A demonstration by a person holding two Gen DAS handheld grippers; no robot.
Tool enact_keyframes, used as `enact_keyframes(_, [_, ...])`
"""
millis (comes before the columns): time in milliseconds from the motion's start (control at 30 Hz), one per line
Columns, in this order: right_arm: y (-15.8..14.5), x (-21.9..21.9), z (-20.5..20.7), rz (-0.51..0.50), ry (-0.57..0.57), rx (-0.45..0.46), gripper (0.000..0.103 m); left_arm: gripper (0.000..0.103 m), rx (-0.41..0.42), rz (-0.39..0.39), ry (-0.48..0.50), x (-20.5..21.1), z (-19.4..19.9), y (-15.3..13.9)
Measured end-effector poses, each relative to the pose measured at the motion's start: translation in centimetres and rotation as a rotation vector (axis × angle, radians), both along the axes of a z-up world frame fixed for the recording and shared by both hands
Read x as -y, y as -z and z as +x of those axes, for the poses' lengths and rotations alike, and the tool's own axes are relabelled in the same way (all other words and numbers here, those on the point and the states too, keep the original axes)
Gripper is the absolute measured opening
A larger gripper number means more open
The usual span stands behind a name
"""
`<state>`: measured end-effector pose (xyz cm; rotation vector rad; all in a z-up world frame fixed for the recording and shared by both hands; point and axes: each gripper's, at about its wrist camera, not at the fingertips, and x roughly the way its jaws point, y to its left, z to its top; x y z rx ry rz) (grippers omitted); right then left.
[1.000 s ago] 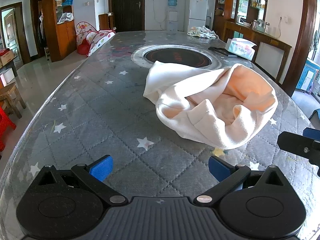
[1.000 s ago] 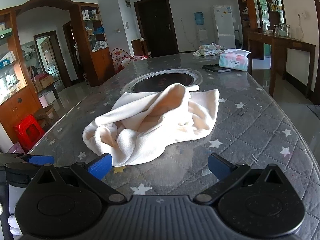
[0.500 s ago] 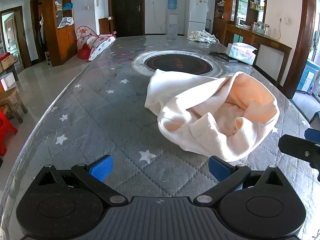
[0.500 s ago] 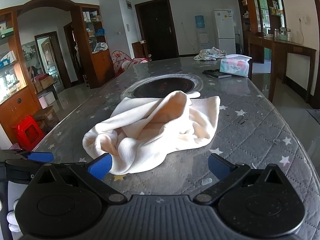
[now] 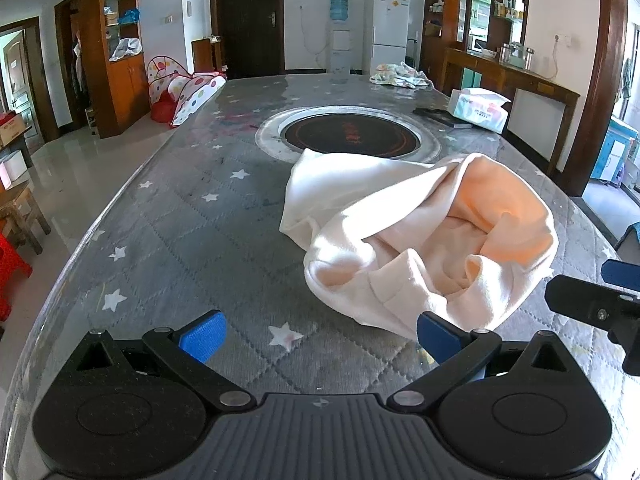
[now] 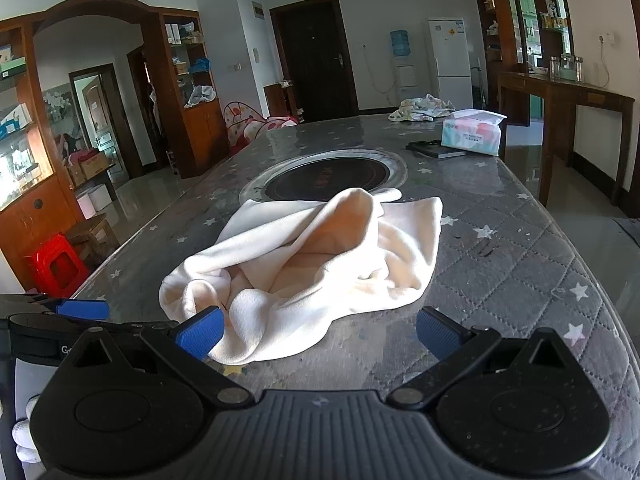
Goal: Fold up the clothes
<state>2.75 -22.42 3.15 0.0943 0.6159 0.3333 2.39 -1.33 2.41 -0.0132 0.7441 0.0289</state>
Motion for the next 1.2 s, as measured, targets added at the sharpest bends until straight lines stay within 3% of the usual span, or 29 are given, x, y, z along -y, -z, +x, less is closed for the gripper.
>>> enact_keyframes(1200, [-0.6,-1.6,5.1,-0.044,-0.011,0.014,0.103,0.103,0.019,0.025,0.021,-0.2,5.4,-1.3])
